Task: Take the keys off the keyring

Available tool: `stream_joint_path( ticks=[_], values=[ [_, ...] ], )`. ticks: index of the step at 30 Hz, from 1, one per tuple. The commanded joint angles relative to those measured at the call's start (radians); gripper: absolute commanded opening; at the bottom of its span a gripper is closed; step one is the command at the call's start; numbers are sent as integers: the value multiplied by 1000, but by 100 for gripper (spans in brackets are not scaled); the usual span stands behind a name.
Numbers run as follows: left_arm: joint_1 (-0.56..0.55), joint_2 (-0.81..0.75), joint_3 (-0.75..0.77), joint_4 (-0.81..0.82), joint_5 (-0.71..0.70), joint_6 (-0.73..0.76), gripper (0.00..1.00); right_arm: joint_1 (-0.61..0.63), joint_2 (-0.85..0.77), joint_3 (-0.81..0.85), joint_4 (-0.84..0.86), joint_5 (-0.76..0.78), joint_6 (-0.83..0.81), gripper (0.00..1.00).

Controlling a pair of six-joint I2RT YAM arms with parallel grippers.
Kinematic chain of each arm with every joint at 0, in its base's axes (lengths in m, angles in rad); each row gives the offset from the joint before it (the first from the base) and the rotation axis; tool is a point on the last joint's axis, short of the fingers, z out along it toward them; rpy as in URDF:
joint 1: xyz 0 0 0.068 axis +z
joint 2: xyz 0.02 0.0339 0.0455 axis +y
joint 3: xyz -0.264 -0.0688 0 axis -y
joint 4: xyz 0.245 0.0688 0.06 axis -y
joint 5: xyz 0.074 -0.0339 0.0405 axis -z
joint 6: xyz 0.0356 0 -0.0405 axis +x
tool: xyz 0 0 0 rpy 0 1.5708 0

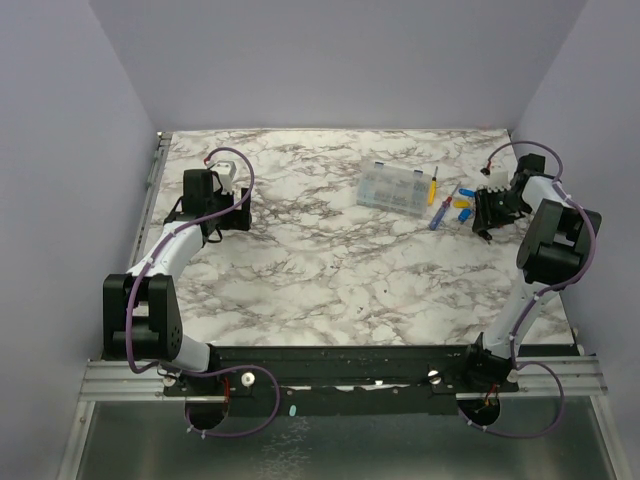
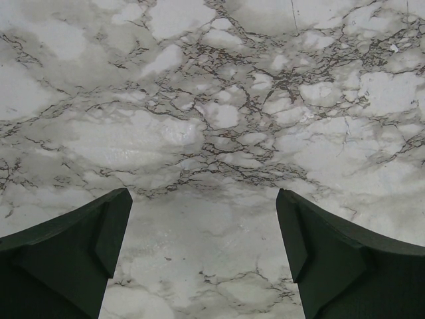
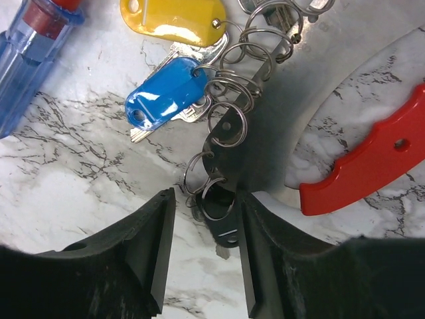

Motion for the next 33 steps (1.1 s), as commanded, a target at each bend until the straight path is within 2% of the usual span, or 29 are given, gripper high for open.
stream_joint_path(
  ticks=[1, 6, 11, 16, 17, 18, 33],
  values=[
    [2, -29, -12, 14, 24, 6, 99, -2, 26, -23, 3, 19, -28, 46],
    [2, -31, -12, 14, 24, 7, 99, -2, -25, -63, 4, 28, -38, 35],
    [2, -28, -12, 14, 26, 12, 99, -3, -116, -106, -24, 28, -53, 13],
    [2, -27, -10, 14, 24, 20, 99, -4, -211, -137, -75, -7, -46, 1],
    [2, -27, -9, 14, 24, 22, 99, -3, -284, -139, -93, -24, -46, 1],
    [2, -27, -9, 14, 22, 25, 99, -3, -249, -139, -109, -40, -45, 1],
    [-8, -50, 54, -53, 61, 94, 99, -2, -483, -30, -260, -423, 46, 1]
  ],
)
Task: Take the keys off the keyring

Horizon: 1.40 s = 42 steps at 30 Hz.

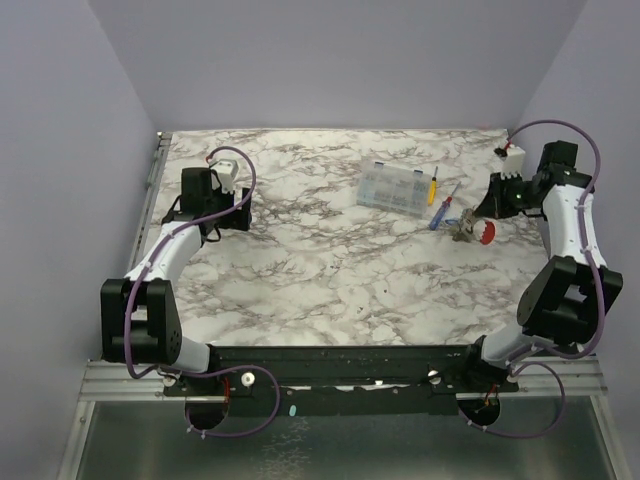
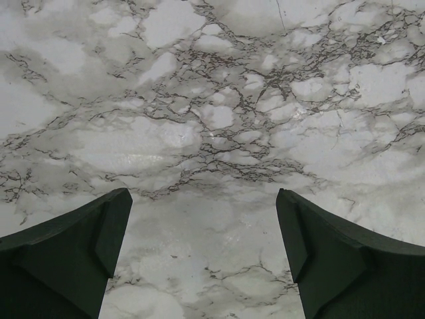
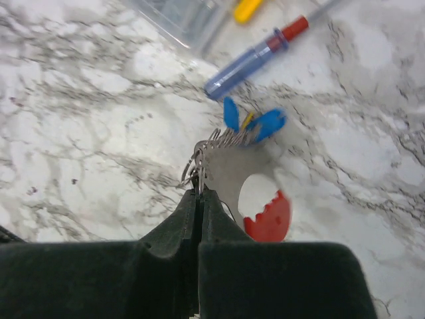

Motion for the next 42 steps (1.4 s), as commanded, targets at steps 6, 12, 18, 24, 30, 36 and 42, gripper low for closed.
stream_joint_path(
  ticks=[6, 12, 18, 24, 30, 36, 42],
  values=[
    [-22, -41, 87, -67, 67, 28, 99, 24, -93, 135, -91, -344, 69, 1],
    [-58, -70, 142, -98, 158, 38, 99, 145, -111, 182, -54, -408, 114, 1],
    [-98, -35, 235, -97, 259, 21, 99, 329, -73, 204, 45, -379, 179, 1],
    [-130, 45, 344, -82, 522, -27, 99, 472, -10, 208, 211, -402, 284, 1],
    [-258, 65, 356, -26, 602, 23, 96, 606, 46, 198, 334, -430, 357, 0],
    [-395, 95, 336, 0, 565, 124, 82, 707, 88, 212, 361, -408, 365, 1],
    [-476, 128, 322, 50, 520, 132, 63, 767, 101, 213, 389, -397, 394, 1]
  ],
)
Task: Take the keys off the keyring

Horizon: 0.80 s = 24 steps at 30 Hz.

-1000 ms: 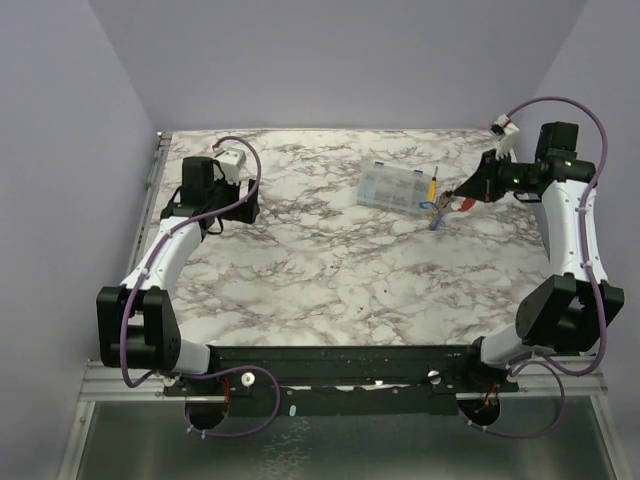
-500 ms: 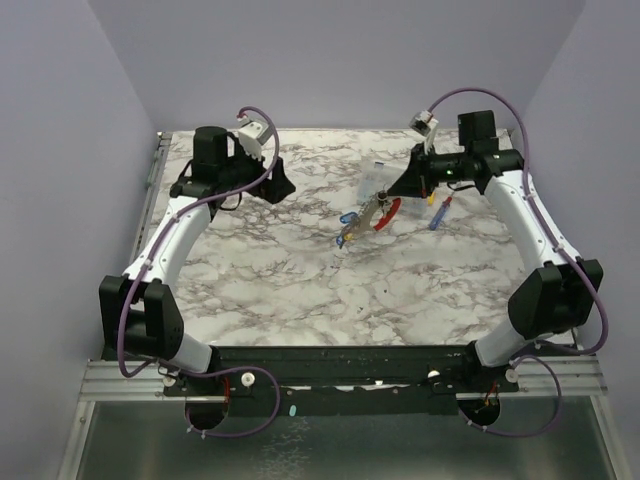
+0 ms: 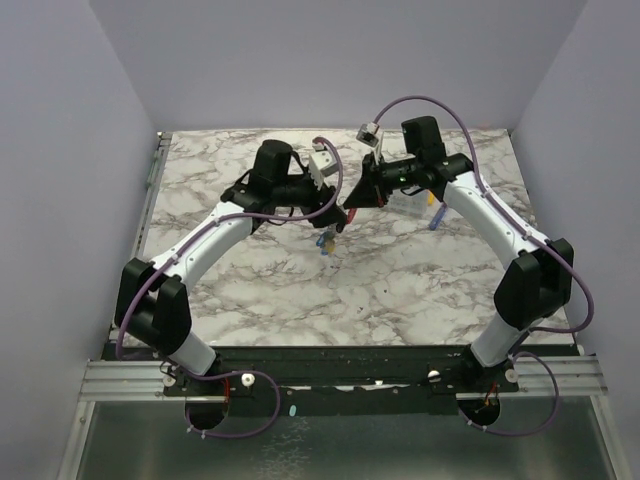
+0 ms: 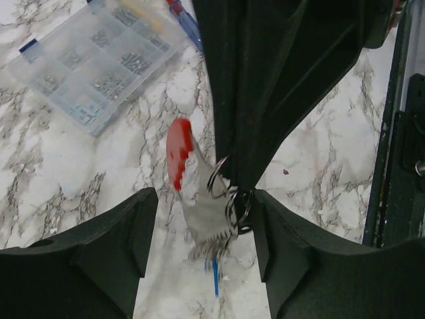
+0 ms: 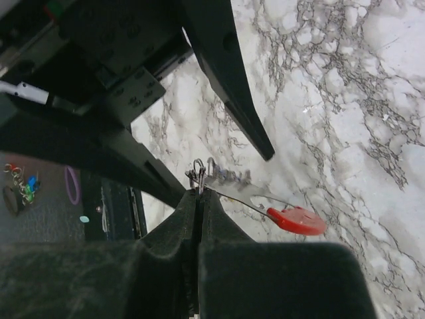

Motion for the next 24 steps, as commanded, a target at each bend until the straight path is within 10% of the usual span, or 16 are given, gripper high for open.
stream_joint_path(
  ticks=[1, 17, 24],
  values=[
    [-33, 26, -17, 57, -15, 30, 58, 37, 6, 29, 63, -20, 42, 1],
    [-33, 37, -52, 74, 5, 20, 0, 44, -41, 19, 123, -22, 99, 1],
    [12, 23, -49, 77, 66, -51, 0, 5, -62, 56, 66, -48, 62, 35]
  ],
)
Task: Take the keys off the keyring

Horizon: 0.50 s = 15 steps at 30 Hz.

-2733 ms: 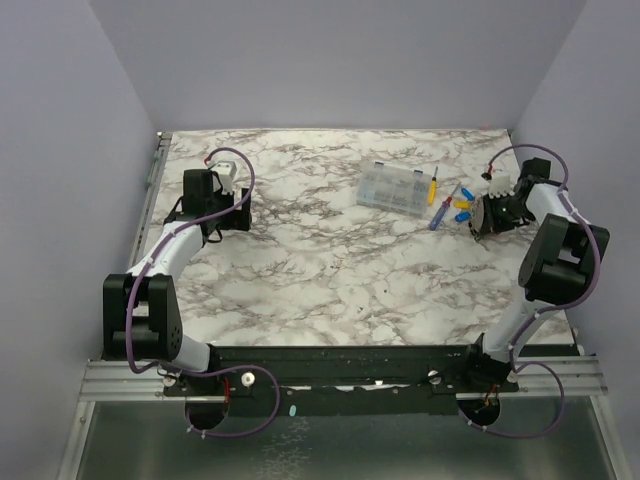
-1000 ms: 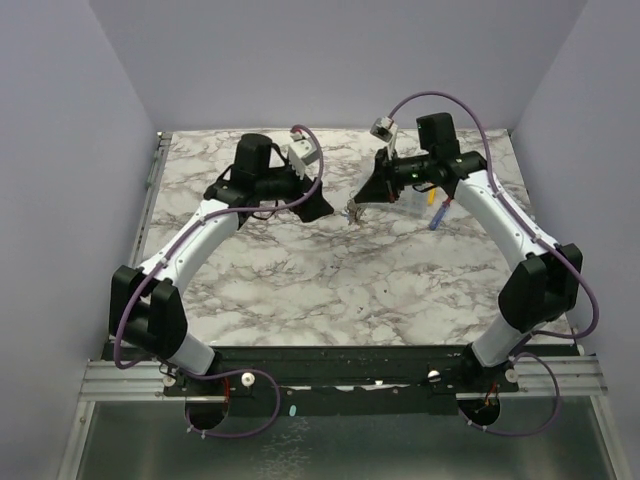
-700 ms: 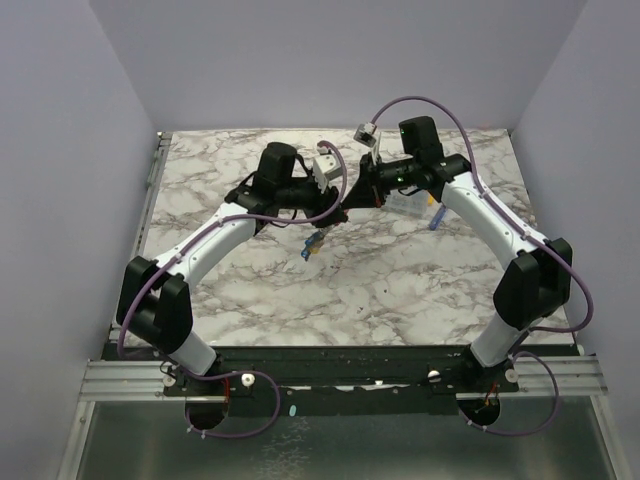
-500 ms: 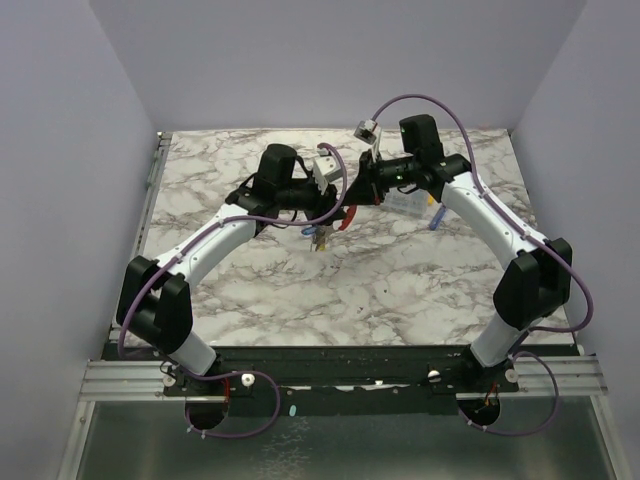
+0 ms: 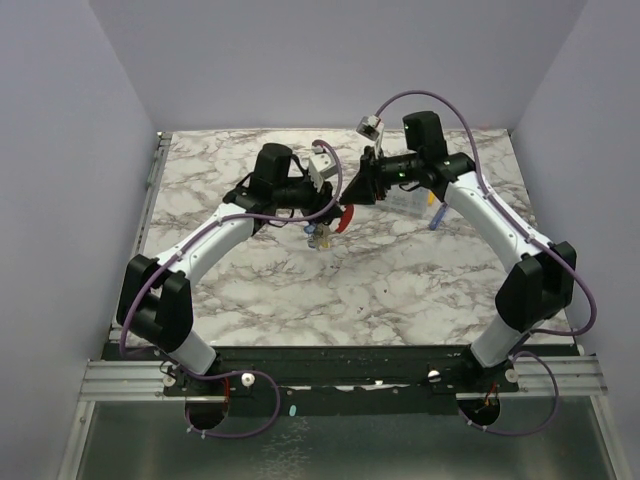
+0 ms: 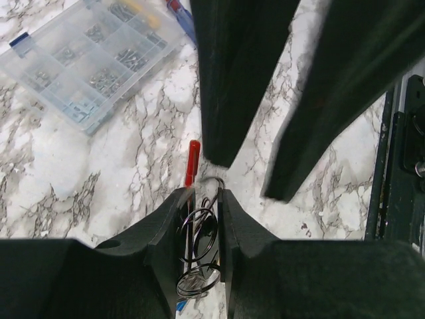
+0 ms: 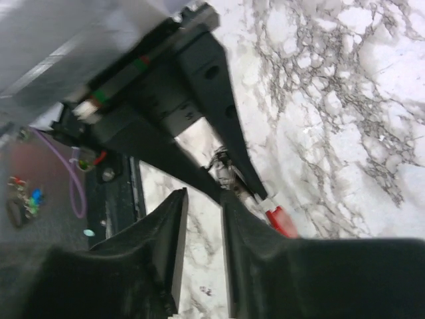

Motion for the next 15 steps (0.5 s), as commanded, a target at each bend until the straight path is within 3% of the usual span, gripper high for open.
stream_joint_path(
  ticks=[1, 4, 7, 11, 15],
  values=[
    [43, -2, -11, 7, 54, -49, 0, -35, -66, 48, 0, -68, -8, 41],
    [62, -11, -19, 9, 73, -67, 0, -75, -80, 41, 27, -87, 16, 51],
    [86, -16, -20, 14, 91, -88, 0, -105, -97, -4, 68, -75, 22, 78],
    [126, -22, -8, 46, 160, -170, 0, -107, -132, -159, 169, -64, -66, 88],
    [140, -33, 13, 78, 235, -255, 0, -107, -128, -257, 267, -113, -135, 90]
  ],
)
